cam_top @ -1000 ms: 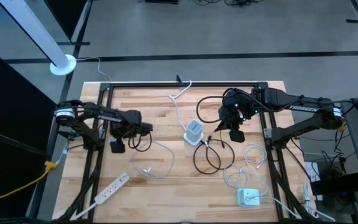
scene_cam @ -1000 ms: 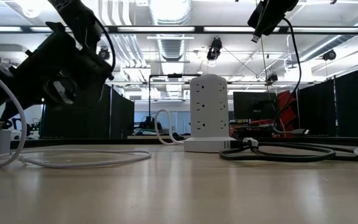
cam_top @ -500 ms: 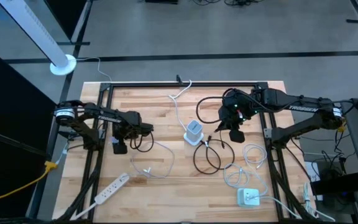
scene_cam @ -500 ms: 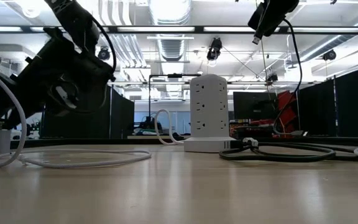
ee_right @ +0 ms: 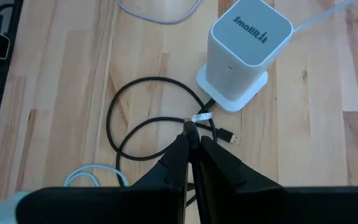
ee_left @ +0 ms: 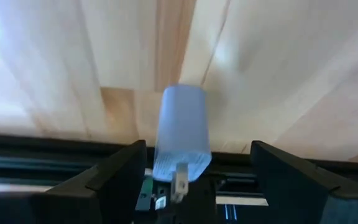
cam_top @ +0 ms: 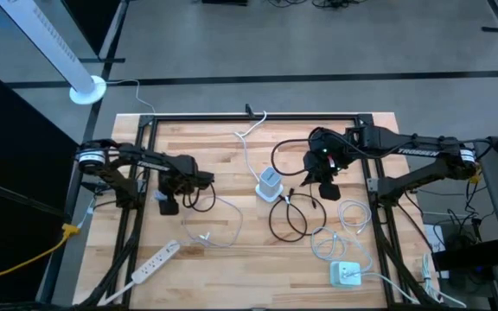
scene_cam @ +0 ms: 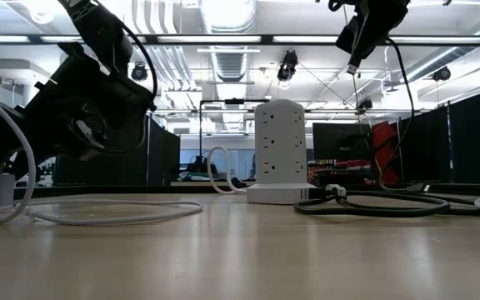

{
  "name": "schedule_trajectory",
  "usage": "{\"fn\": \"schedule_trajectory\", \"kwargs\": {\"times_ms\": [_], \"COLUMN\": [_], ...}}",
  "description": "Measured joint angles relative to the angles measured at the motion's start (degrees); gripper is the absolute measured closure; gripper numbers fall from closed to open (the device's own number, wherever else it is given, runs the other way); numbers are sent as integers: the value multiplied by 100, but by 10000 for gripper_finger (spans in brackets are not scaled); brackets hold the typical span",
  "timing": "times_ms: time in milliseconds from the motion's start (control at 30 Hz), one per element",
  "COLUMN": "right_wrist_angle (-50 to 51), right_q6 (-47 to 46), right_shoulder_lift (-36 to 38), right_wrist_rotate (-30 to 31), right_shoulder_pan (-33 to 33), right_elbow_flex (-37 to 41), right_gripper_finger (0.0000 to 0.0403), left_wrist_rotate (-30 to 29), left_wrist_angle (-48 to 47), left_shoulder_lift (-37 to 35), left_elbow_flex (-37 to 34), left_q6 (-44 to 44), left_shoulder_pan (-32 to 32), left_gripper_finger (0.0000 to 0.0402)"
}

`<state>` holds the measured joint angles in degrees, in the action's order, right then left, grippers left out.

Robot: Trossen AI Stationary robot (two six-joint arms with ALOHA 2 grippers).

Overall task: Plug in charger cables
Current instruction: Insert the top black charger cable into the purple charger adapter

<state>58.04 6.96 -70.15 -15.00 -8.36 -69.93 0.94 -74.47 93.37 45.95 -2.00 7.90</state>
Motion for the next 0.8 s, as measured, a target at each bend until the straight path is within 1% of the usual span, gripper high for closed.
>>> {"fn": "schedule_trajectory", "kwargs": {"times_ms": [333, 433, 467, 533, 633, 667, 733, 800], "right_wrist_angle": [0, 0, 0, 0, 0, 1, -1, -4], "right_q6": [5, 7, 7, 7, 5, 6, 7, 19], "right_shoulder_lift": [0, 0, 0, 0, 0, 0, 0, 0], "right_wrist_rotate": [2, 4, 4, 7, 7, 9, 9, 10], "right_shoulder_pan": [-2, -2, -2, -2, -2, -2, -2, -2], "right_elbow_flex": [0, 0, 0, 0, 0, 0, 0, 0], "right_gripper_finger": [389, 389, 389, 389, 389, 389, 389, 389], "left_wrist_rotate": [4, 5, 4, 4, 4, 4, 4, -10], "left_wrist_angle": [142, 148, 149, 150, 152, 146, 157, 182], "left_shoulder_lift": [884, 1156, 1229, 1357, 1402, 1402, 1367, 1291], "left_elbow_flex": [-31, -35, -35, -35, -35, -35, -31, 1], "left_q6": [0, 1, 2, 2, 1, -2, -56, -248], "left_shoulder_pan": [0, 0, 0, 0, 0, 0, 0, 0], "left_gripper_finger": [126, 135, 146, 186, 276, 296, 284, 284]}}
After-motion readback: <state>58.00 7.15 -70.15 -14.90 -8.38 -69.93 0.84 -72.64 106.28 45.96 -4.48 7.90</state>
